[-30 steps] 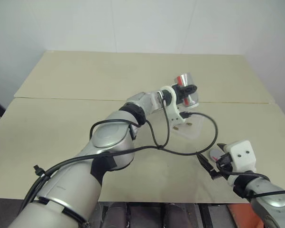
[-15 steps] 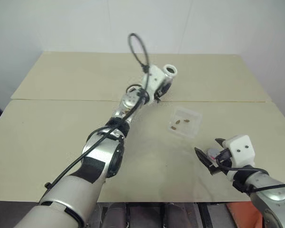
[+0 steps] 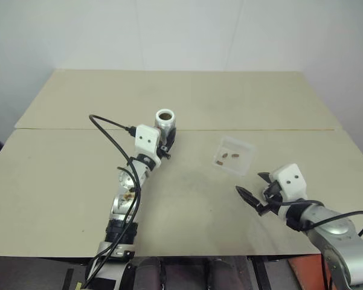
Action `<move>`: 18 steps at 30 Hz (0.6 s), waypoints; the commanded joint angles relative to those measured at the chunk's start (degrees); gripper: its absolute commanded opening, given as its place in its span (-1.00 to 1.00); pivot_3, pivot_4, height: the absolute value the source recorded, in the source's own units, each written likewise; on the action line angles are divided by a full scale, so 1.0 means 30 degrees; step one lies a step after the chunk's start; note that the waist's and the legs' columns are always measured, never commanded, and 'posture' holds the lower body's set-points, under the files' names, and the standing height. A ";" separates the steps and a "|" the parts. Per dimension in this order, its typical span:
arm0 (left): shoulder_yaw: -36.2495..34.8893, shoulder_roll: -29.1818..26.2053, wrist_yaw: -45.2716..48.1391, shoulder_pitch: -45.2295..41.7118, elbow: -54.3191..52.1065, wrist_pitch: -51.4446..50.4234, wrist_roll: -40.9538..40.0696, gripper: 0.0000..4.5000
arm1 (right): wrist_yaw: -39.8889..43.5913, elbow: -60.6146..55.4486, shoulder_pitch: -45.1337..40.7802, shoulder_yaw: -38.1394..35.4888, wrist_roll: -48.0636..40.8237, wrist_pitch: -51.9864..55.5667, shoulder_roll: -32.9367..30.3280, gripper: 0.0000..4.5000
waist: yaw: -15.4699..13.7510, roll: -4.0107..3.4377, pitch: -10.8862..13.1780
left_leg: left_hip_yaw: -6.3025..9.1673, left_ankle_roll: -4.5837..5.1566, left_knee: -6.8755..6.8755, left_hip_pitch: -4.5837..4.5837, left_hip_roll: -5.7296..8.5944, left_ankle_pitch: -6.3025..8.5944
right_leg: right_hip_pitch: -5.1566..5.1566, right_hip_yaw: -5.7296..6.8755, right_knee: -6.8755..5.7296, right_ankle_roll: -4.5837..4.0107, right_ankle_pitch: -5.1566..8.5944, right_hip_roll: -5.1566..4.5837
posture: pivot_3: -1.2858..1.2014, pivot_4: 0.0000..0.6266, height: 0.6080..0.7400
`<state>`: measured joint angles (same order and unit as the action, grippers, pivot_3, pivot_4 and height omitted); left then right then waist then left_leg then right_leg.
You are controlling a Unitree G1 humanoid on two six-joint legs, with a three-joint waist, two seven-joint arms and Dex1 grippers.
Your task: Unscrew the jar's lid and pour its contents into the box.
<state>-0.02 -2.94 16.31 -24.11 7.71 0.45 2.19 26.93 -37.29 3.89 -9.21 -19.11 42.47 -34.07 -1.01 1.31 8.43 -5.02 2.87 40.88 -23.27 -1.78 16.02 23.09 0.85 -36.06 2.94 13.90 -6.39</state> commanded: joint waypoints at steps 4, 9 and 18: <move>0.0566 -0.0497 -0.1278 0.0218 0.2616 0.2314 0.0902 -0.12 | 0.0296 0.0303 -0.0732 -0.0095 0.0247 -0.0774 -0.0409 0.99 | 0.0030 -0.0003 -0.0013 | -0.0003 -0.0005 -0.0034 0.0009 -0.0004 -0.0002 | 0.0007 0.0002 -0.0007 0.0000 0.0000 0.0002 | 0.03 -0.52 1.00; 0.0529 -0.0425 -0.1117 -0.0027 0.3825 0.2694 0.0298 -0.12 | 0.0073 -0.0352 0.0052 -0.0556 0.0291 -0.0628 -0.0398 0.99 | 0.0042 0.0001 -0.0060 | -0.0007 -0.0008 -0.0037 0.0004 -0.0003 -0.0003 | 0.0003 0.0003 -0.0004 0.0000 -0.0001 -0.0004 | 0.03 -0.52 1.00; 0.0542 -0.0276 -0.0676 0.0290 0.3485 0.2168 -0.0560 0.89 | -0.0187 -0.0818 0.0657 -0.0988 0.0297 -0.0610 -0.0296 1.00 | 0.0085 -0.0006 -0.0159 | -0.0009 -0.0002 -0.0039 0.0028 -0.0007 0.0001 | -0.0003 -0.0008 0.0010 -0.0001 0.0000 -0.0003 | 0.03 -0.52 1.00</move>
<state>1.37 -3.85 14.04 -23.54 20.21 7.10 1.63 26.92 -37.62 5.66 -10.11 -18.20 41.68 -34.80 -0.75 1.29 7.95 -5.05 2.86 40.76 -23.19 -1.80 16.02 23.09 0.83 -36.02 2.93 13.90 -6.40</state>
